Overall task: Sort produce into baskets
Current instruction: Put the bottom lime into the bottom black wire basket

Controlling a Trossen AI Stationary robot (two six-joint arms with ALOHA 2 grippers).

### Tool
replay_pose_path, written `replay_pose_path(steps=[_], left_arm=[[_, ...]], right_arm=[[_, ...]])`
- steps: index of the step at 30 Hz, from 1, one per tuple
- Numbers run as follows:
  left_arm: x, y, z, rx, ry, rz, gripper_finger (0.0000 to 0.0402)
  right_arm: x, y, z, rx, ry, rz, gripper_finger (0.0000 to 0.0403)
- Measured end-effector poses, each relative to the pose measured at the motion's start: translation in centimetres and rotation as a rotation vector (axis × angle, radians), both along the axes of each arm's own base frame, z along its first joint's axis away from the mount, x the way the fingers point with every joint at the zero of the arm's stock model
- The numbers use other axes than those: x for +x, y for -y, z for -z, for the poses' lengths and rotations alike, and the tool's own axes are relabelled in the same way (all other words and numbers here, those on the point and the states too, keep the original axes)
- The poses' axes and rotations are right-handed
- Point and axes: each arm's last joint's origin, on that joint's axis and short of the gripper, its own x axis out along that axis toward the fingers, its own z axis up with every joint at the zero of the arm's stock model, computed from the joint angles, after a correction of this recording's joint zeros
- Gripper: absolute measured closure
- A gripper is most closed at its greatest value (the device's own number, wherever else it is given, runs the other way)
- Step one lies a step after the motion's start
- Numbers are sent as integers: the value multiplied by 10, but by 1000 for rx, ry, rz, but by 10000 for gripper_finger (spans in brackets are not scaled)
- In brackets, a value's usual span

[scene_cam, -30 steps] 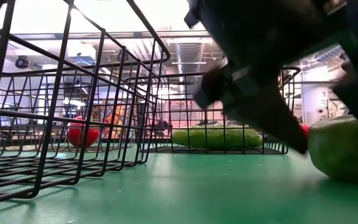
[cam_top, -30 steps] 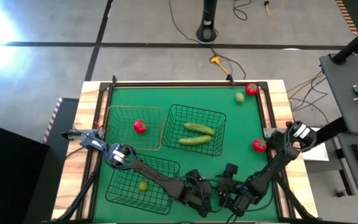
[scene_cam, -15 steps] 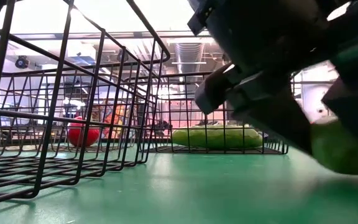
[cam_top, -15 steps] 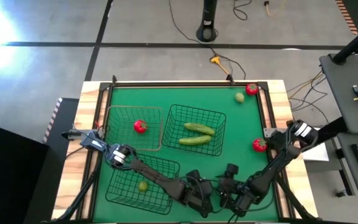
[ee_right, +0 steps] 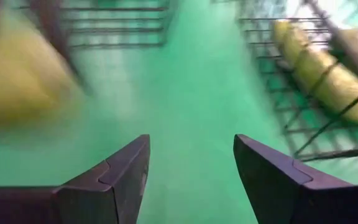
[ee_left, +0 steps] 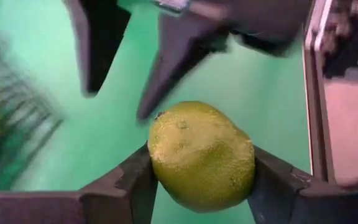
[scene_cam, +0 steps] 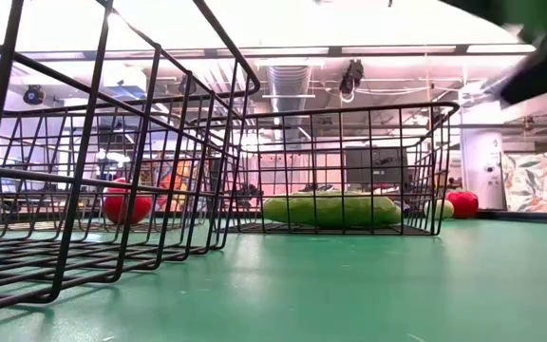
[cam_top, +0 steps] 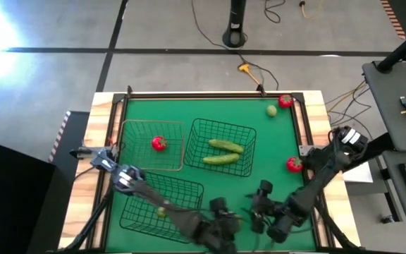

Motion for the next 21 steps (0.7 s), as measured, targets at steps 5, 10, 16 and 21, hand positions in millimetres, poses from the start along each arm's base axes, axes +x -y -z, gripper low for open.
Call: replay_pose_path(steps=[5, 10, 16, 21], left_arm=[[-46, -5, -59, 44, 20, -74, 226], [-91, -8, -70, 133, -75, -205, 224], [-136, -6, -72, 71, -196, -308, 225], [-162, -19, -61, 24, -298, -415, 225]], right_arm=[[-2, -1, -5, -9, 34, 5, 179], [-2, 1, -4, -17, 30, 9, 181], [-3, 0, -4, -23, 26, 5, 182], [-3, 0, -4, -27, 23, -1, 182]])
